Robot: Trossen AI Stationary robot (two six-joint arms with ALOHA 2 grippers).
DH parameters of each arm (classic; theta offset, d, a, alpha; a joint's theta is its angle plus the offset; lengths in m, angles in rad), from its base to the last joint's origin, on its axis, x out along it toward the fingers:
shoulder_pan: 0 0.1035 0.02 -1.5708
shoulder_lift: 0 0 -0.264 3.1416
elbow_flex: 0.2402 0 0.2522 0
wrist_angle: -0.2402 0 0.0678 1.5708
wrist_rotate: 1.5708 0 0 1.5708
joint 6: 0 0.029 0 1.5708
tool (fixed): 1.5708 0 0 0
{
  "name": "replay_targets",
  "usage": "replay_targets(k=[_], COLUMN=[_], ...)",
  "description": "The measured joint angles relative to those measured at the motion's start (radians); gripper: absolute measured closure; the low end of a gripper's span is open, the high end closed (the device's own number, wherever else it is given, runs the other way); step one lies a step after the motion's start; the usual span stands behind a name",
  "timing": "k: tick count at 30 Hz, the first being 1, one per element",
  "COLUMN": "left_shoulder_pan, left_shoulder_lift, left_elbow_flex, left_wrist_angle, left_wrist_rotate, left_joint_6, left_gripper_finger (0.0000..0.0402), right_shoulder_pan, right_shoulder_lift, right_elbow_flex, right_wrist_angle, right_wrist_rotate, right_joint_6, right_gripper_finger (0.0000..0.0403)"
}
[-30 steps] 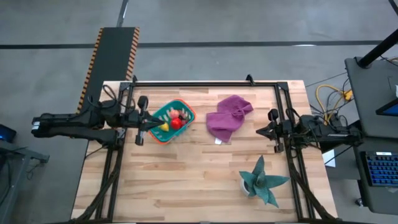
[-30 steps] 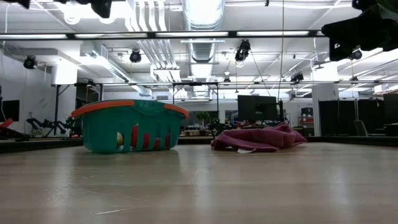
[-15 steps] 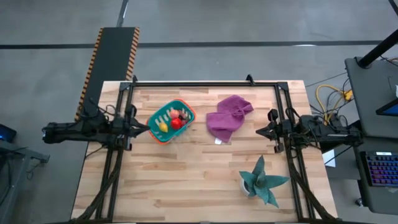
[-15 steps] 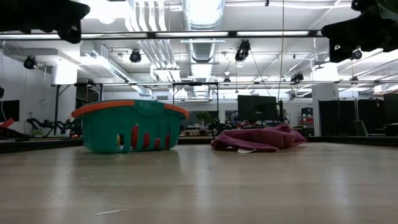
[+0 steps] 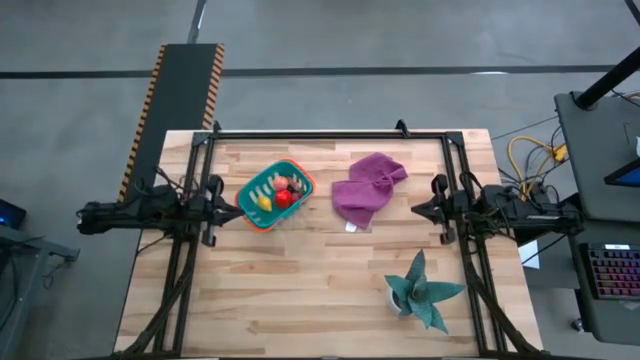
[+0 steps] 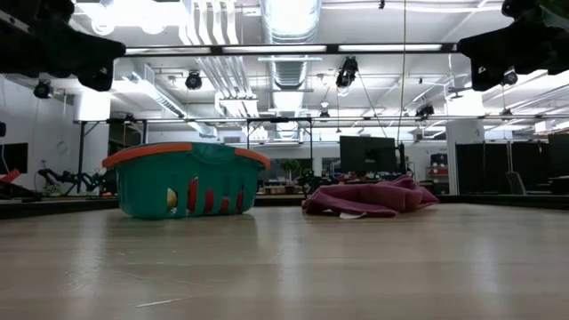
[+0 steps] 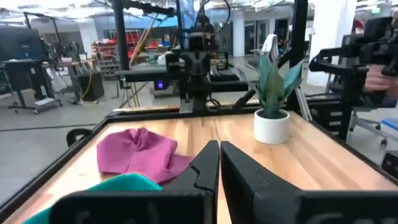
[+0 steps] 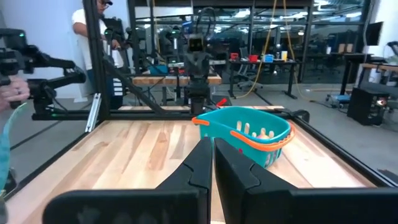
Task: Pick and placing Produce into tupperware
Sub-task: Return to Home Position
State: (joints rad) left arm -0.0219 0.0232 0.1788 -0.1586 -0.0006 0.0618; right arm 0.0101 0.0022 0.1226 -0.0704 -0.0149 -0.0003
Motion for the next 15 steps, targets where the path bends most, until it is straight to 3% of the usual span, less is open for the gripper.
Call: replay_targets(k=[15], left_shoulder_pan=[0.000], left_shoulder_lift=[0.002], left_elbow_flex=[-0.170], left_wrist_angle=[0.182], left_wrist_rotate=[-0.041], left_joint_6=[-0.033], left_gripper_finger=[0.0400], right_shoulder_pan=[0.000], right_shoulder_lift=[-0.001], right_elbow_flex=[0.000], right_wrist_angle=[-0.028], right_wrist_rotate=[0.043], right_joint_6=[-0.012], right_gripper_finger=[0.0394])
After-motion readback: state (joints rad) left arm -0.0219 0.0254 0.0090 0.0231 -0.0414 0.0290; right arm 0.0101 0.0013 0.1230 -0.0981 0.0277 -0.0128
